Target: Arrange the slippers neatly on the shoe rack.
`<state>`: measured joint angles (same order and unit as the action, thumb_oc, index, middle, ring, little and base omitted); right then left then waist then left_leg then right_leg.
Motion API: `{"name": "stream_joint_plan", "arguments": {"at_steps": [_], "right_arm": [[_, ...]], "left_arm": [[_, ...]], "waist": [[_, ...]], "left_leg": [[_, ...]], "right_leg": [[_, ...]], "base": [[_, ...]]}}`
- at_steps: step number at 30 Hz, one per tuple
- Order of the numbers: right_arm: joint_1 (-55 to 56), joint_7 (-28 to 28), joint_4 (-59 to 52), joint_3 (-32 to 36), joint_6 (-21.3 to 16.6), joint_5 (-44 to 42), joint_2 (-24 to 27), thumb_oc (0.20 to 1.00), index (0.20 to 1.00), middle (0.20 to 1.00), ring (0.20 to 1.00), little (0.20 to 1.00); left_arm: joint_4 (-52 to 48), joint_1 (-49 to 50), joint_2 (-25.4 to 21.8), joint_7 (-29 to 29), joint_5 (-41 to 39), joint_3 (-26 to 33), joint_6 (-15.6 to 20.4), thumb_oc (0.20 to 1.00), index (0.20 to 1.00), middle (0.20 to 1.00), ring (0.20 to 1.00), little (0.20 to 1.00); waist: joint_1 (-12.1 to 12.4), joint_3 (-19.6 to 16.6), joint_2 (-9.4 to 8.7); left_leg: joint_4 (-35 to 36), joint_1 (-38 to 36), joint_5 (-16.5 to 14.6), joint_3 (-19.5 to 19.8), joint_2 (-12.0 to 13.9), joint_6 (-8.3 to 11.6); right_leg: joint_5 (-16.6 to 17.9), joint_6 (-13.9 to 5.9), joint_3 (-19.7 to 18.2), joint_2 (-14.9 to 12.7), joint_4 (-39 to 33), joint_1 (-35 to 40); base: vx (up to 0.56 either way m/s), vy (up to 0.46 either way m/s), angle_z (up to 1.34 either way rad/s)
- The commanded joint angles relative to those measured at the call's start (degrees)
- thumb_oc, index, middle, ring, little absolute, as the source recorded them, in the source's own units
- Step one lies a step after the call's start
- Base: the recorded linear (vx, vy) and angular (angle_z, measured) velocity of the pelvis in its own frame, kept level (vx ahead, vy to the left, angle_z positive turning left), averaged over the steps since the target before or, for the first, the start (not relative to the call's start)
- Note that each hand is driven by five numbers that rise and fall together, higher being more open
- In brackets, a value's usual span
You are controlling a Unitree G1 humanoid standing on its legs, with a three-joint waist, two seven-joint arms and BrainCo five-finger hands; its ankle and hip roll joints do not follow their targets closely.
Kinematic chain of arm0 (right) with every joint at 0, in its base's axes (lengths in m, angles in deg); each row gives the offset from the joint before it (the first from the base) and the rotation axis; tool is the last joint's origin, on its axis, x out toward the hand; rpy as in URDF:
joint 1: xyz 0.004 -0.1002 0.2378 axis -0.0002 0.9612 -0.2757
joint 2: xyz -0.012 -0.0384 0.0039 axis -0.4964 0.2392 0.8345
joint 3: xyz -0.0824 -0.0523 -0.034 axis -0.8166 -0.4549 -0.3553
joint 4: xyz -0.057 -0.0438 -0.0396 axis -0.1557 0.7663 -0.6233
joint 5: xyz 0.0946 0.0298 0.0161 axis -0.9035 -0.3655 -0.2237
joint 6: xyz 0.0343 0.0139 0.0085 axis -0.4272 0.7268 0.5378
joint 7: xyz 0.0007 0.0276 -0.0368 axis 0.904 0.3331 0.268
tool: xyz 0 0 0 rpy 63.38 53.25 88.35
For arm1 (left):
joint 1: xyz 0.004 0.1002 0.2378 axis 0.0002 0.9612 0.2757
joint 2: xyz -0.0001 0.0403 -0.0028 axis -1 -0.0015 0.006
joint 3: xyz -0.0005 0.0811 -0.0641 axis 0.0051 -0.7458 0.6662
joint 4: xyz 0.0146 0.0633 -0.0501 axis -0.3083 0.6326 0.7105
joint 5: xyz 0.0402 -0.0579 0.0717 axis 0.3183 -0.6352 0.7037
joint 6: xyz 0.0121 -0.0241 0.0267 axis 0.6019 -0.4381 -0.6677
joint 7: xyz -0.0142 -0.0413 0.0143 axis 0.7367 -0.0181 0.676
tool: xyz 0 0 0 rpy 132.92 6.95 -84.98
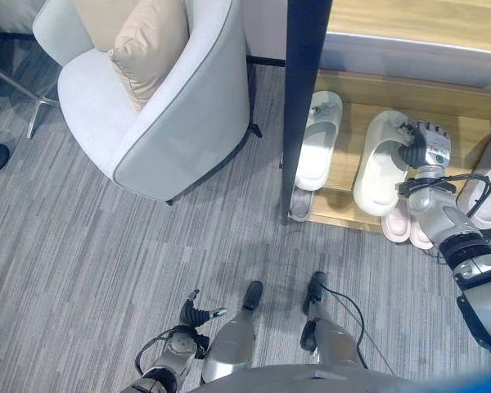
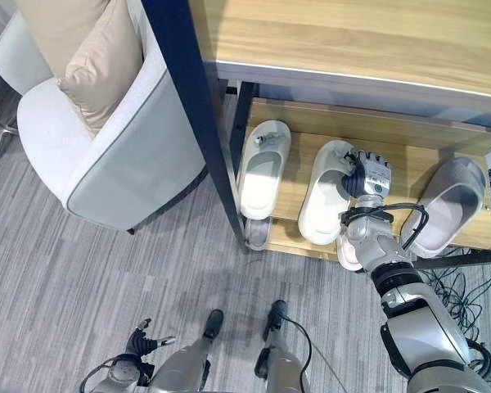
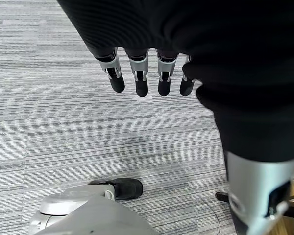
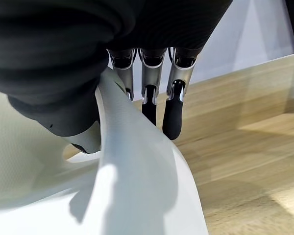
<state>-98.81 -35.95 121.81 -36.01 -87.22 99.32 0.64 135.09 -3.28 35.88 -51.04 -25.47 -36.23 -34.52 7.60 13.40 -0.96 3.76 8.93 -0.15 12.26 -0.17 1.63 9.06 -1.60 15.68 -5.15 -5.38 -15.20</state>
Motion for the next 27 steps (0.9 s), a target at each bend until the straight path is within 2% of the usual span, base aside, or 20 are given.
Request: {"name": "stream_joint_plan", "arguments": {"at_steps": [1,19,20,21,27], "right_arm": [[-5.94,-1.20,-1.43,0.05,-0.34,-0.47,1.21,0.200,0.200,0.200,0.200,0.200],[-7.86,1.12,2.71,-2.23,-1.39,-4.31,0.45,0.200,0.200,0.200,0.200,0.200],[-7.87,1.23,2.92,-2.18,-1.31,-4.52,0.17,0.555,0.555,0.555,0.555,0.555],[-7.85,1.19,3.25,-2.12,-1.31,-4.67,-0.04,1.000,1.000,1.000,1.000,1.000],[-7.62,1.79,2.59,-2.32,-1.35,-4.99,-0.44,1.000,1.000,1.000,1.000,1.000]], "left_arm": [[3.39,-5.18,2.09,-1.09,-1.08,-2.61,1.20,1.000,1.000,1.000,1.000,1.000],[4.89,-3.82,0.41,1.01,-3.81,-1.58,0.90,1.000,1.000,1.000,1.000,1.000],[4.96,-3.95,0.41,1.06,-4.01,-1.55,0.85,1.000,1.000,1.000,1.000,1.000],[5.05,-3.98,0.40,1.11,-4.09,-1.58,0.87,1.000,1.000,1.000,1.000,1.000],[5.37,-4.22,0.49,1.44,-4.39,-1.26,0.60,1.000,1.000,1.000,1.000,1.000]], "waist": [[1.30,-0.22,-2.43],[2.93,-0.13,-3.26],[2.94,-0.15,-3.33],[2.98,-0.17,-3.36],[3.08,-0.12,-3.54]], "left_leg": [[1.24,2.60,0.96,-1.76,-2.12,0.73],[1.24,3.63,1.28,-0.54,-2.66,0.91],[1.24,3.67,1.27,-0.41,-2.73,0.89],[1.24,3.71,1.29,-0.34,-2.74,0.89],[1.24,3.75,1.34,-0.21,-2.78,0.94]], "right_leg": [[-10.65,-5.37,-0.57,-0.46,0.38,8.13],[-10.56,-5.35,1.01,-0.89,0.38,7.99],[-10.52,-5.34,1.13,-0.92,0.38,7.99],[-10.51,-5.34,1.21,-0.94,0.38,7.96],[-10.41,-5.34,1.50,-1.05,0.38,7.90]], "base": [[0.00,0.025,0.07],[0.00,0.008,0.04],[0.00,0.000,0.00],[0.00,0.000,0.00],[-0.01,0.008,0.04]]}}
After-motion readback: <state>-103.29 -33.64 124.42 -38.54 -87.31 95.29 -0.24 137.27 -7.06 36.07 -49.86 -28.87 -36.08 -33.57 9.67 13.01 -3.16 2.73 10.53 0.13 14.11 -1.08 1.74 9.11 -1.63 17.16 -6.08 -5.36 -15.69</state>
